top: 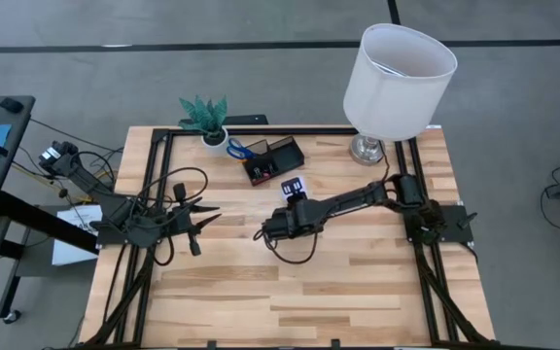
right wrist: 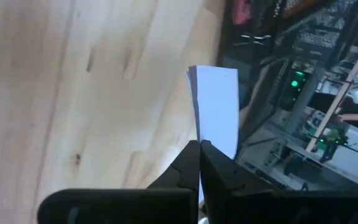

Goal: Pick and place office supplies into organizer
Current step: Put the sticky notes into the desk organizer

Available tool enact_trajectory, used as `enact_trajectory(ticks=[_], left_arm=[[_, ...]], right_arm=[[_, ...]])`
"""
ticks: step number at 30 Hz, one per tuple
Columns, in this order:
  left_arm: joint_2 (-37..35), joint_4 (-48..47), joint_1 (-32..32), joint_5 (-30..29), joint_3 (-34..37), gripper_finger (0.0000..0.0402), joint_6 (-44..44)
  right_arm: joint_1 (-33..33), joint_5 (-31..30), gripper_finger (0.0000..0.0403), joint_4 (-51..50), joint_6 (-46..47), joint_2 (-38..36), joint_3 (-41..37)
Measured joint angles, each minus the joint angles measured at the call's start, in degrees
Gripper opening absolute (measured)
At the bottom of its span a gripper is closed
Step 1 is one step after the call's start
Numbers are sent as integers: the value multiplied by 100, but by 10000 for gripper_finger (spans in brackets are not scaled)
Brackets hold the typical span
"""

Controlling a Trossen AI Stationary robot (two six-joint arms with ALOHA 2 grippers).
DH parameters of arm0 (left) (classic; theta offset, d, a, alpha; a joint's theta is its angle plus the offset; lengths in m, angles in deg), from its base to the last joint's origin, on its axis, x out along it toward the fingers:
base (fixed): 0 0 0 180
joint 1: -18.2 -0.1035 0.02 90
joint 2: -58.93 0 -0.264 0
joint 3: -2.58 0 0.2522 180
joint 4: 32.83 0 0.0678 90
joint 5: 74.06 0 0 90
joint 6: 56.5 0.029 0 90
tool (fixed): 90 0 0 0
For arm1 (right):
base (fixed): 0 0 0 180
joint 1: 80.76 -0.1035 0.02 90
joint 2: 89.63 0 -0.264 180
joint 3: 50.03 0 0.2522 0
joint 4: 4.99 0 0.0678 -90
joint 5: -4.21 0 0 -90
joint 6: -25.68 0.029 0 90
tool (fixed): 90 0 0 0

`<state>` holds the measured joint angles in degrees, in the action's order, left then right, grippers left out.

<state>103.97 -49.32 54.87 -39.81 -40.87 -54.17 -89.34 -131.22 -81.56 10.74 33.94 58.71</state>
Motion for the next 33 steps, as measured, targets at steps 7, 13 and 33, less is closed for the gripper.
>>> enact_trajectory(ticks=[7,13,33], left_arm=[[0,0,0,4,0,63,1],[0,-22,0,18,0,63,-4],[0,-44,2,151,0,63,-15]], right_arm=[[134,-124,0,-301,-37,-4,304],[438,-125,0,-342,-185,-48,343],[1842,705,0,1517,-2535,-409,345]])
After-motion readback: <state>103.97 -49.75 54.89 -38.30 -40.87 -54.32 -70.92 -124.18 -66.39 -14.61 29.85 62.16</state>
